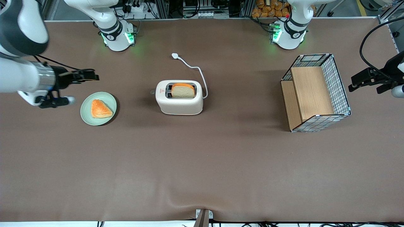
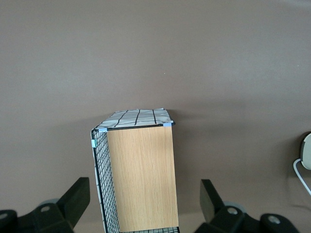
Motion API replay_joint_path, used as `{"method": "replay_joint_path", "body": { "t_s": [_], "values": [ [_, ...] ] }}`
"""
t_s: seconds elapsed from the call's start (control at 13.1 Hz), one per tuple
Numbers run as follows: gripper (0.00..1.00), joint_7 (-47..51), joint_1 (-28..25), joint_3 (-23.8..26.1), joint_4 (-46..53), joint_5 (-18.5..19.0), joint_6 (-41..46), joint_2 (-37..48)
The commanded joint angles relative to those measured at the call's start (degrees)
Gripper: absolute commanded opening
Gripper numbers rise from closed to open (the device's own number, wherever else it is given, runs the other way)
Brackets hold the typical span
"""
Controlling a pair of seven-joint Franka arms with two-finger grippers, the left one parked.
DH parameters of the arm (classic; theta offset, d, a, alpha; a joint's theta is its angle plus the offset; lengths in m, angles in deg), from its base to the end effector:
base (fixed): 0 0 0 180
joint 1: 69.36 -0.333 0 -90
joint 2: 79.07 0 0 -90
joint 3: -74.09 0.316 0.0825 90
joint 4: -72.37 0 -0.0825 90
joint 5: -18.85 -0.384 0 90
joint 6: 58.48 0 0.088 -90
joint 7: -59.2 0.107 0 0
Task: Press toaster button with right arm
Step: 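Move the right gripper toward the side lever of the white toaster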
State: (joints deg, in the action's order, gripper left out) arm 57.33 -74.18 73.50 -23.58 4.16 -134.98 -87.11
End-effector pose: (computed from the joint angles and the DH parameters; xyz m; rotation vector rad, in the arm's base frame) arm 0.5443 0.0722 0.4899 -2.8079 -0.1477 0.6952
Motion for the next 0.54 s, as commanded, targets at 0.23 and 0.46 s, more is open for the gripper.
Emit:
{"method": "replay_joint_path", "body": {
  "t_s": [0.23,0.46],
  "values": [
    [0.00,0.1,-6.0,-0.3,-8.5,-8.7,-8.5,-1.5],
    [0.00,0.1,-8.7,-0.3,-12.7,-9.9,-16.6,-2.3]
  ]
}}
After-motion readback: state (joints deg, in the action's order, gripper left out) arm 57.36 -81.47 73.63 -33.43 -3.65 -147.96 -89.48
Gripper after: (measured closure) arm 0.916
